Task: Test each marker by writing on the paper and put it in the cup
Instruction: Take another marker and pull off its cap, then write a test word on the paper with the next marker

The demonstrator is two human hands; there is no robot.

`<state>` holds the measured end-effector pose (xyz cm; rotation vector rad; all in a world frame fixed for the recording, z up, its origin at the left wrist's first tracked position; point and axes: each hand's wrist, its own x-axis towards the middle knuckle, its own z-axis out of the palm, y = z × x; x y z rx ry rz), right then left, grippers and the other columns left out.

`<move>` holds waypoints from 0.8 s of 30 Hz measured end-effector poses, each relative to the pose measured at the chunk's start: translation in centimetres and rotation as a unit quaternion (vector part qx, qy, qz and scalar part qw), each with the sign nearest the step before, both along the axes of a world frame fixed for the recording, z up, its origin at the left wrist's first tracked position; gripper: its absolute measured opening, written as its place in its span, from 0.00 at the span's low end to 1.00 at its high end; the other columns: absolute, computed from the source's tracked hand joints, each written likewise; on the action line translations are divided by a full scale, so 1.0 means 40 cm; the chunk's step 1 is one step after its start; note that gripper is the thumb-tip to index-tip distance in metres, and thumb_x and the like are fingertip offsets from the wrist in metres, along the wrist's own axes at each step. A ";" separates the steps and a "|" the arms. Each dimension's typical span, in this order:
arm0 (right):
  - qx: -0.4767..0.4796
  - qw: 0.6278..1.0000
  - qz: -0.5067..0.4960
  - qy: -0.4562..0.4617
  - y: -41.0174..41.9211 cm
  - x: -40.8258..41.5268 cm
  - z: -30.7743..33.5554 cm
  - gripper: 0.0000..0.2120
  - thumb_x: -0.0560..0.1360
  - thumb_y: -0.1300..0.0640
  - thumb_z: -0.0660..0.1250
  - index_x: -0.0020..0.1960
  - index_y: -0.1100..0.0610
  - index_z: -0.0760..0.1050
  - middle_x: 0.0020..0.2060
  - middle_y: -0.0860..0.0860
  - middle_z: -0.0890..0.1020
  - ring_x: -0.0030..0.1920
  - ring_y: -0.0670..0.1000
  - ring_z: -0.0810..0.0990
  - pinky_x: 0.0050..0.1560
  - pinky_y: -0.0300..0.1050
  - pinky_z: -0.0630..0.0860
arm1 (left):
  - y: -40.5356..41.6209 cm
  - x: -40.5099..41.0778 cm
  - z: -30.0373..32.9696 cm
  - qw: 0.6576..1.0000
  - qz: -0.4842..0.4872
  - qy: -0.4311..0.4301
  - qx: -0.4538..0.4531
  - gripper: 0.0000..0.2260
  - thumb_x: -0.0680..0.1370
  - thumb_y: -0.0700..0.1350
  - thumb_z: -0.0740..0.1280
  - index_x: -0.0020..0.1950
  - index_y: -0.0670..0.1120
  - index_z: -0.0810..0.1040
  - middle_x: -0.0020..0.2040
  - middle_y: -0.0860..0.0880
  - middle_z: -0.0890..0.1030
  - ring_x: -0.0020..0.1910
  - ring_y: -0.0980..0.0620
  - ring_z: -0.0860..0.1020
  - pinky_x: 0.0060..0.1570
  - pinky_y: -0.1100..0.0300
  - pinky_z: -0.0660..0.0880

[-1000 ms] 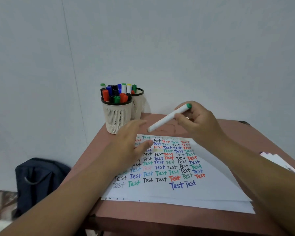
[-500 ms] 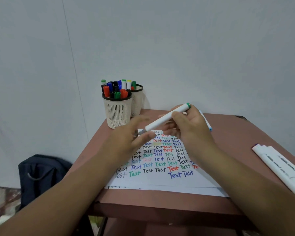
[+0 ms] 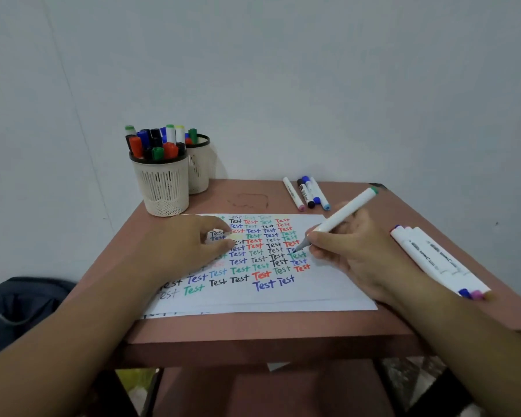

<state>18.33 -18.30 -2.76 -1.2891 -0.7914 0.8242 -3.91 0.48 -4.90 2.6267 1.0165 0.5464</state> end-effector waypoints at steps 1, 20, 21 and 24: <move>-0.016 0.999 0.003 -0.032 -0.008 -0.001 -0.006 0.17 0.75 0.72 0.72 0.58 0.61 0.71 0.43 0.60 0.85 0.40 0.55 0.84 0.43 0.46 0.84 | 0.000 0.001 0.002 1.000 0.002 -0.001 -0.006 0.16 0.75 0.68 0.65 0.59 0.65 0.79 0.33 0.54 0.76 0.32 0.57 0.74 0.32 0.61 0.67; -0.050 0.988 0.027 -0.142 -0.023 -0.012 -0.035 0.13 0.72 0.70 0.76 0.51 0.61 0.76 0.40 0.58 0.81 0.41 0.58 0.84 0.47 0.58 0.84 | 0.015 0.005 -0.012 1.000 0.009 -0.001 -0.006 0.15 0.73 0.70 0.65 0.55 0.66 0.79 0.41 0.56 0.79 0.41 0.57 0.77 0.40 0.57 0.74; -0.053 0.987 0.026 -0.150 -0.023 -0.011 -0.035 0.13 0.72 0.70 0.76 0.51 0.60 0.76 0.40 0.57 0.81 0.41 0.58 0.84 0.48 0.58 0.85 | 0.016 0.005 -0.012 1.000 0.010 -0.001 -0.005 0.16 0.73 0.70 0.64 0.56 0.66 0.79 0.41 0.57 0.79 0.41 0.57 0.77 0.42 0.57 0.76; -0.061 0.984 0.034 -0.163 -0.023 -0.011 -0.034 0.13 0.71 0.70 0.76 0.49 0.59 0.76 0.41 0.58 0.82 0.40 0.57 0.84 0.46 0.55 0.85 | 0.019 0.005 -0.013 1.000 0.014 0.002 -0.003 0.17 0.72 0.71 0.64 0.56 0.66 0.79 0.42 0.57 0.79 0.42 0.58 0.77 0.46 0.54 0.78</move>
